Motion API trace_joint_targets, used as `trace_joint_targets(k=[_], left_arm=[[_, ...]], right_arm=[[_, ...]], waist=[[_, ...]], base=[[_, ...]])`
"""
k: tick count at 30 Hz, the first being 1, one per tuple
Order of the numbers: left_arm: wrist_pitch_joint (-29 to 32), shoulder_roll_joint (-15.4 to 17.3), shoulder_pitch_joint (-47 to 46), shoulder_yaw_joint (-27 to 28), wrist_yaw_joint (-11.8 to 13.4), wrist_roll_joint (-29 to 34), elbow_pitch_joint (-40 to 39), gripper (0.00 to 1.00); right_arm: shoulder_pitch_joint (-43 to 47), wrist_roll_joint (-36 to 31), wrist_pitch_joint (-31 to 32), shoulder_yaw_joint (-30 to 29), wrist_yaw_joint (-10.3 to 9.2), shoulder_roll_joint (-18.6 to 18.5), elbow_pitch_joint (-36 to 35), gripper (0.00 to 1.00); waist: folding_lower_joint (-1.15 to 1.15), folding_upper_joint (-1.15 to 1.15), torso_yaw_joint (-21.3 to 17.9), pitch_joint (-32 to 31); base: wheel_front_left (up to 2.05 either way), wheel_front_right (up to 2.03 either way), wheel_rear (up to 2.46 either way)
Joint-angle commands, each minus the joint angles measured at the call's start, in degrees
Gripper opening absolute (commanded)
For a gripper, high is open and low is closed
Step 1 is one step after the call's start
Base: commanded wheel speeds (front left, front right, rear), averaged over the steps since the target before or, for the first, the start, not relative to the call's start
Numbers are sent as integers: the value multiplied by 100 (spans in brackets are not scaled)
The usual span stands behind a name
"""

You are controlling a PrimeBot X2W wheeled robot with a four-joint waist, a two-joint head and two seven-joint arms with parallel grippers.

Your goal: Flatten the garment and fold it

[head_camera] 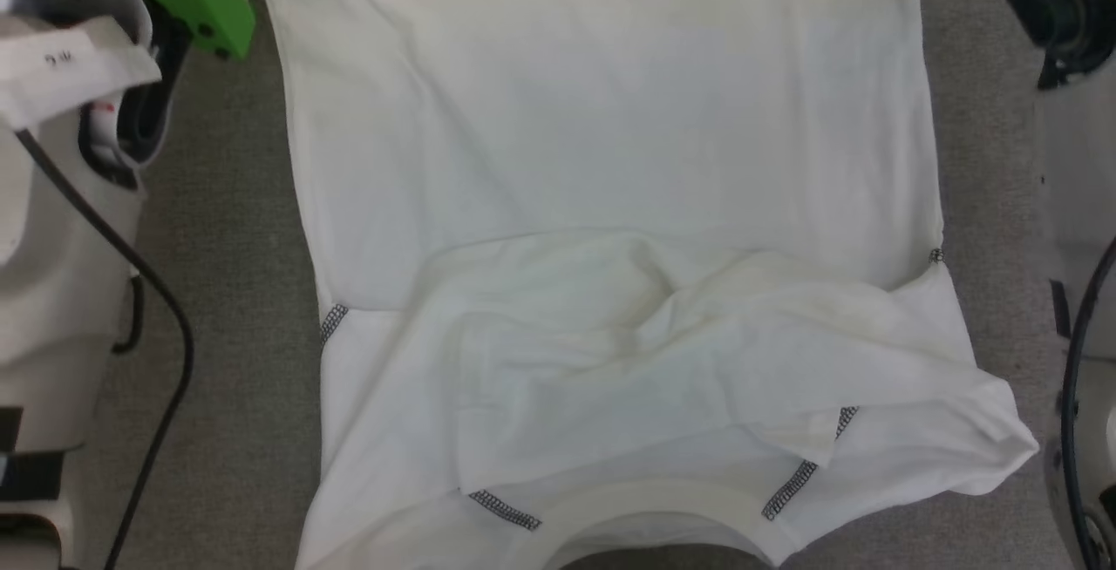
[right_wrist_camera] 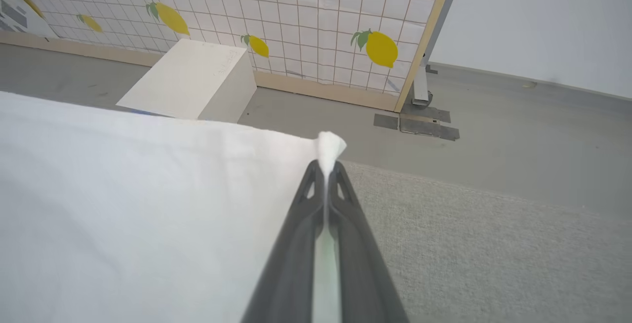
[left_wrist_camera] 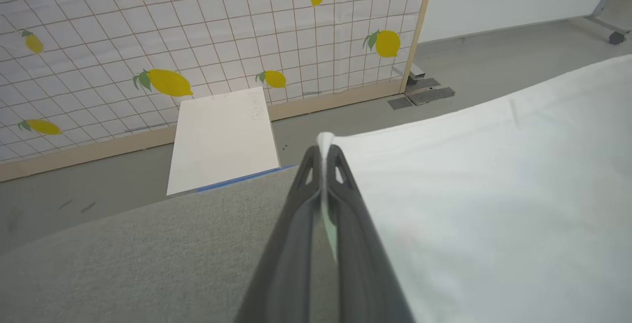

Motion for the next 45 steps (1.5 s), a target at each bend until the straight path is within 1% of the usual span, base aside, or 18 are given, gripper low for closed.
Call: trace_joint_targets(k=[1,4,7,12,15,21,27,30,34,38,45], left_arm=[[-85,28,279,43,-20,-82,-143,0],[-186,44,853,83,7,-252,-498,0],[-220,131,1565,120,95,-396,-955,0],[-147,233,2897,156,233,-786,-1654,0],[-16,287,3742,123,346,-1034,-2020,0],[189,235,5029,15,542,-1529,-2453,0],[297,176,5777,-76,609,-1884,-2475,0],[408,146,6000,-161,597,-2039,-2450,0],[621,163,6212,-349,559,-2134,-2302,0],[753,101,6297,-556,516,-2150,-2085,0],[767,-12,6241,-728,437,-2110,-1656,0]], right_arm=[[309,198,-83,93,-9,-113,-219,0],[954,568,-128,242,-9,-356,-727,0],[1756,876,-83,258,-9,-565,-1359,0],[3175,1132,147,1,-9,-722,-2363,0],[4076,1178,449,-270,-9,-740,-2893,0],[5516,1152,1102,-752,-9,-566,-3734,0],[6479,999,1578,-1129,-9,-268,-4301,0],[6832,895,1809,-1292,-9,-117,-4425,0],[7228,729,2092,-1411,-9,30,-4360,0],[7451,572,2205,-1437,-9,178,-4029,0],[7474,432,2036,-1392,-9,317,-3267,0]], waist=[[0,0,-1,-697],[0,0,50,-1036],[0,0,103,-1363],[0,0,205,-1839],[0,0,267,-2083],[0,0,411,-2393],[0,0,518,-2558],[0,0,554,-2609],[0,0,585,-2632],[0,0,598,-2637],[0,0,594,-2671]], base=[[0,0,0],[0,0,0],[0,0,0],[0,0,0],[0,0,0],[0,0,0],[0,0,0],[0,0,0],[0,0,0],[0,0,0],[0,0,0]])
